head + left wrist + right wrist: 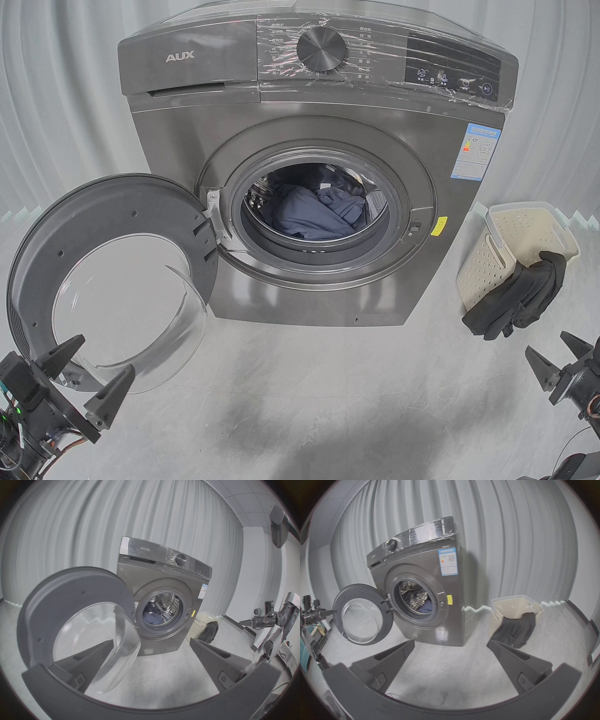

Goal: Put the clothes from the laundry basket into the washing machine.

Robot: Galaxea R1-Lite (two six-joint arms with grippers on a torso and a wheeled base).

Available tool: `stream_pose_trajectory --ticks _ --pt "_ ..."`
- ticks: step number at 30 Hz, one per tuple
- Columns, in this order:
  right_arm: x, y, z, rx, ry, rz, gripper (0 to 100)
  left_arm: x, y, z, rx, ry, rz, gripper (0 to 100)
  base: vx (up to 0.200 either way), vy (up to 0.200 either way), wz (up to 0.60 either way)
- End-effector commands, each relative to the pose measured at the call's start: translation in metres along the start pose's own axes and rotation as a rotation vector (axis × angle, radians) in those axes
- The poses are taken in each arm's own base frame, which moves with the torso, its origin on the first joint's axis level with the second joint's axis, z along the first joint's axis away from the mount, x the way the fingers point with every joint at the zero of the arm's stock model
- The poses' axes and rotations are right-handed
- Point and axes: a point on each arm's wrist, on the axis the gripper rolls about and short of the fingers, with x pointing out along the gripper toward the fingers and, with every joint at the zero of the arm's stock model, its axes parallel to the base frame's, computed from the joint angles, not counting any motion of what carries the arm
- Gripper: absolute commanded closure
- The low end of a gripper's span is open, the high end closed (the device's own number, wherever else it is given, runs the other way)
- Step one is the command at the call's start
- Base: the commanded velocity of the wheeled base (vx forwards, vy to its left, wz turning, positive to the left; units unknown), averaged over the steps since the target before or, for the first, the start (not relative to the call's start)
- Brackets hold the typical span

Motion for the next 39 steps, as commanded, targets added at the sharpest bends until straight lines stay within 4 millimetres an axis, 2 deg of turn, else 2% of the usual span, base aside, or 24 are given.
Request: stream_pose_trajectory --ticks 1,4,5,7,11,16,21,25,29,33,39 --pt "-0.044 -0.015 -0.012 0.006 -0.114 -0.119 0 -0.042 0.017 -0.007 -0.028 -0.093 0.12 0 0.0 0.0 0.0" --pt "-0.054 -0.016 -0.018 -0.006 -0.131 -0.125 0 -0.049 0.019 -0.011 -0.025 -0.085 0.139 0 0.0 0.0 0.0" --pt "-0.067 -0.017 -0.027 -0.026 -0.164 -0.129 0 -0.059 0.021 -0.018 -0.023 -0.077 0.154 0 0.0 0.0 0.0" --pt "-0.075 -0.017 -0.035 -0.041 -0.173 -0.133 0 -0.064 0.022 -0.022 -0.029 -0.074 0.179 0 0.0 0.0 0.0" --pt "-0.084 -0.016 -0.047 -0.059 -0.177 -0.13 0 -0.074 0.024 -0.03 -0.07 -0.086 0.229 0 0.0 -0.15 0.0" --pt "-0.093 -0.014 -0.071 -0.075 -0.136 -0.084 0 -0.092 0.023 -0.053 -0.059 -0.053 0.304 0 0.0 -0.2 0.0" --pt "-0.093 -0.014 -0.07 -0.065 -0.15 -0.108 0 -0.096 0.022 -0.06 -0.08 -0.048 0.314 0 0.0 -0.2 0.0" --pt "-0.093 -0.015 -0.07 -0.064 -0.15 -0.122 0 -0.096 0.022 -0.061 -0.036 -0.028 0.342 0 0.0 -0.2 0.0" --pt "-0.093 -0.015 -0.07 -0.069 -0.151 -0.12 0 -0.097 0.019 -0.062 0.049 -0.032 0.448 0 0.0 -0.2 0.0" --pt "-0.093 -0.014 -0.07 -0.066 -0.15 -0.109 0 -0.101 0.012 -0.064 0.064 -0.103 0.285 0 0.0 -0.2 0.0" --pt "-0.093 -0.014 -0.07 -0.066 -0.15 -0.109 0 -0.102 0.012 -0.064 0.069 -0.08 0.284 0 0.0 -0.067 0.0"
